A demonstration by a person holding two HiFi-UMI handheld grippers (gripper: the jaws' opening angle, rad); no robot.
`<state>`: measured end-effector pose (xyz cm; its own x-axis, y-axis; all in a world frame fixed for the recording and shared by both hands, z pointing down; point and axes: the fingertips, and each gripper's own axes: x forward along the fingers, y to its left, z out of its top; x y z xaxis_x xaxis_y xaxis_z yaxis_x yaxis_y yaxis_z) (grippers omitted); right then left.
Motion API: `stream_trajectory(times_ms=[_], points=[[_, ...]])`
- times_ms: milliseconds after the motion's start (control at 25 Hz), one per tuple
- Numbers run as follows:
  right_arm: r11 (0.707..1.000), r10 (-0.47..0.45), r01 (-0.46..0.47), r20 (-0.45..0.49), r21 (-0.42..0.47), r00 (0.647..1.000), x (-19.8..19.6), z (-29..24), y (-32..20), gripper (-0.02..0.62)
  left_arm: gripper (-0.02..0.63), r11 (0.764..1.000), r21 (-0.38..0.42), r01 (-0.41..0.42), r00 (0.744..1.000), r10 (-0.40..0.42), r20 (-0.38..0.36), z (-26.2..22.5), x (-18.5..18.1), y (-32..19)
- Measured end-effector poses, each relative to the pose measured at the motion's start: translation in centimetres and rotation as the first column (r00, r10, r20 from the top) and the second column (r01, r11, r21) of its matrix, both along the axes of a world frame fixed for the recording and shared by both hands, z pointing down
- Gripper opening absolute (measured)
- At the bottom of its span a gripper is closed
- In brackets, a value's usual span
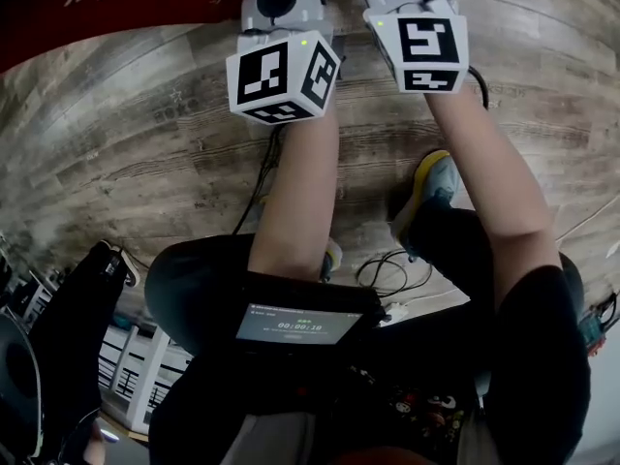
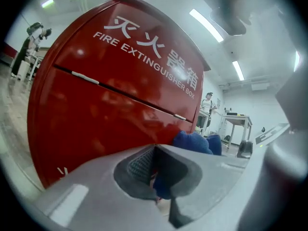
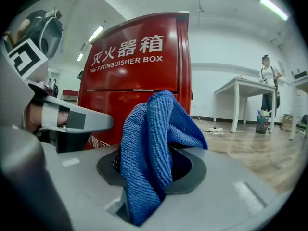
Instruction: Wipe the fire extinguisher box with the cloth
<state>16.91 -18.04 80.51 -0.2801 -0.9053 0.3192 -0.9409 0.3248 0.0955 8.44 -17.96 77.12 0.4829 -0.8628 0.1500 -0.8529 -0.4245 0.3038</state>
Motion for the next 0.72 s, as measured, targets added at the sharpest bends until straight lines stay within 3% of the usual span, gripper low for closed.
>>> stream_trajectory(times_ms=[240, 480, 720], points=[[0.99, -0.139, 0.138, 0.056, 0.007, 0.989, -9.0, -3.2, 1.3, 0.175, 0.1, 0.992, -0.003, 0.13, 0.991, -0.13, 0.033, -2.3, -7.6, 0.6], [0.96, -0.28, 0.275, 0.107, 0.06, 0.954, -19.2, -7.4, 2.1, 0.175, 0.1, 0.948, 0.048, 0.314, 0.945, -0.317, 0.081, -6.6, -18.3, 1.8], [0.936, -0.35, 0.338, 0.146, 0.098, 0.925, -25.1, -9.5, 2.8, 0.176, 0.1, 0.936, 0.097, 0.338, 0.928, -0.349, 0.129, -9.5, -22.7, 2.9]])
